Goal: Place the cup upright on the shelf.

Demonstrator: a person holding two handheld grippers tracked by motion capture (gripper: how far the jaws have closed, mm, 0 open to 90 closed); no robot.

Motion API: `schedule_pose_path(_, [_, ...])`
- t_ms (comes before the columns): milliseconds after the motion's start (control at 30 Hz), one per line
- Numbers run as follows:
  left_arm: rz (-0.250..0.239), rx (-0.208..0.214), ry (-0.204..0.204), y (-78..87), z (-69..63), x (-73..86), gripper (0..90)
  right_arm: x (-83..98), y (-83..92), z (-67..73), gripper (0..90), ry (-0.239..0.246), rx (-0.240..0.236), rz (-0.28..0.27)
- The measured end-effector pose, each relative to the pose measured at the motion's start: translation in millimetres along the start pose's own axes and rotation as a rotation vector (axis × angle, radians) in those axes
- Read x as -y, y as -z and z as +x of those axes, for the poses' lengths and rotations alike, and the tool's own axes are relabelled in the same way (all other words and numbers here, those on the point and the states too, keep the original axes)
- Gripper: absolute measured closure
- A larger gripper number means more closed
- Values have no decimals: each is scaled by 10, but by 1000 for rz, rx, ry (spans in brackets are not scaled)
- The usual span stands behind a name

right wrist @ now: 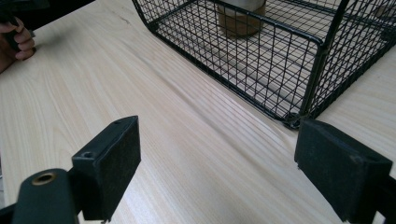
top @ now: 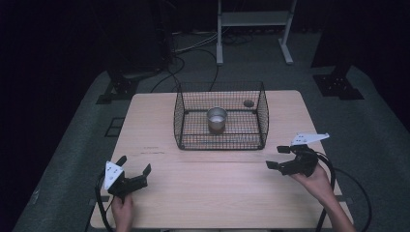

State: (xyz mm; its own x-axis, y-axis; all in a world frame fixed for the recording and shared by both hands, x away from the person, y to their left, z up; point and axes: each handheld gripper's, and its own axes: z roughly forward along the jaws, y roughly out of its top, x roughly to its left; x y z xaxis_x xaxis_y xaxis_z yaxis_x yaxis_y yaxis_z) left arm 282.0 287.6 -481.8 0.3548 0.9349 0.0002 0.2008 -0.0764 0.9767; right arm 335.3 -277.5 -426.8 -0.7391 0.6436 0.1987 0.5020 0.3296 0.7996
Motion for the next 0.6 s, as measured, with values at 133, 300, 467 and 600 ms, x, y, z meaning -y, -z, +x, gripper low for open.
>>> schedule_pose_path(133, [1,1,-1,-2,-4,0,0,46,10,10,136,-4,1,-2])
schedule_pose_path(300, [1,2,0,-2,-2,0,0,121,13,21,136,-4,13,1])
schedule_pose_path(467, [1,0,-1,-3,-1,-1,0,183,4,53,136,-4,22,-2])
schedule_pose_path(600, [1,1,-2,-3,-1,-1,0,248,-9,90,136,6,40,-6])
